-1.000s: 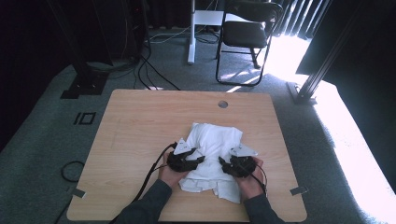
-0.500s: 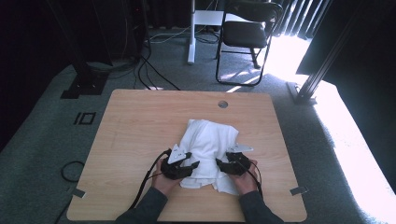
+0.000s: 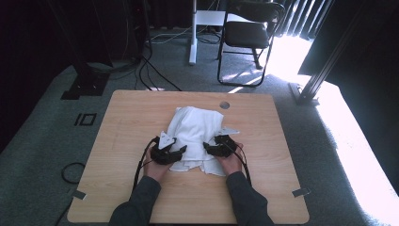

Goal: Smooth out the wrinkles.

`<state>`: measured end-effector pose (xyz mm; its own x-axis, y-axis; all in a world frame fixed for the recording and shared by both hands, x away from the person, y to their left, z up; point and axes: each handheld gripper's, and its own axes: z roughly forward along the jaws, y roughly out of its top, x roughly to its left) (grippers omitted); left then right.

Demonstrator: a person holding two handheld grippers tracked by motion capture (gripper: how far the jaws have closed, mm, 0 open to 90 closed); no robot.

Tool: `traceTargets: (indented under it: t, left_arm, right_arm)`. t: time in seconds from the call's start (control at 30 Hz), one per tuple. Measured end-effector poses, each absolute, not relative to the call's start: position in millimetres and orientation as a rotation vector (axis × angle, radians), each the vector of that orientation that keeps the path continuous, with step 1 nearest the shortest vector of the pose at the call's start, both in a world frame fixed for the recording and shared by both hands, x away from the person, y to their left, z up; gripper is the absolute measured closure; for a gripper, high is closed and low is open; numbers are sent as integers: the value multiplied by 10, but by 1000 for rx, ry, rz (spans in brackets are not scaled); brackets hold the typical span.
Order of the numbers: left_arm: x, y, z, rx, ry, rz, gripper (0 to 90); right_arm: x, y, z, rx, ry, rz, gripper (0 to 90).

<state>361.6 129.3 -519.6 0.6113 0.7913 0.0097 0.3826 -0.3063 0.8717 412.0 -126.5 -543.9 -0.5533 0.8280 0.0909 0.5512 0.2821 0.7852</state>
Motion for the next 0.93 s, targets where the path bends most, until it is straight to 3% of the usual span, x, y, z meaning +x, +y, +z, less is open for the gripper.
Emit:
traceTargets:
  t: [0.3, 0.57, 0.93]
  left_arm:
    - [3375, 1552, -5003, 1841, 889, 555, 421]
    - [3347, 1805, -5079, 1862, 963, 551, 418]
    - [3332, 1892, -5066, 1831, 975, 544, 420]
  right_arm:
    - [3774, -1754, -5147, 1249, 2065, 1309, 303]
    - [3447, -2099, -5379, 1309, 2066, 1161, 304]
    - [3410, -2180, -5450, 1351, 2049, 1120, 305]
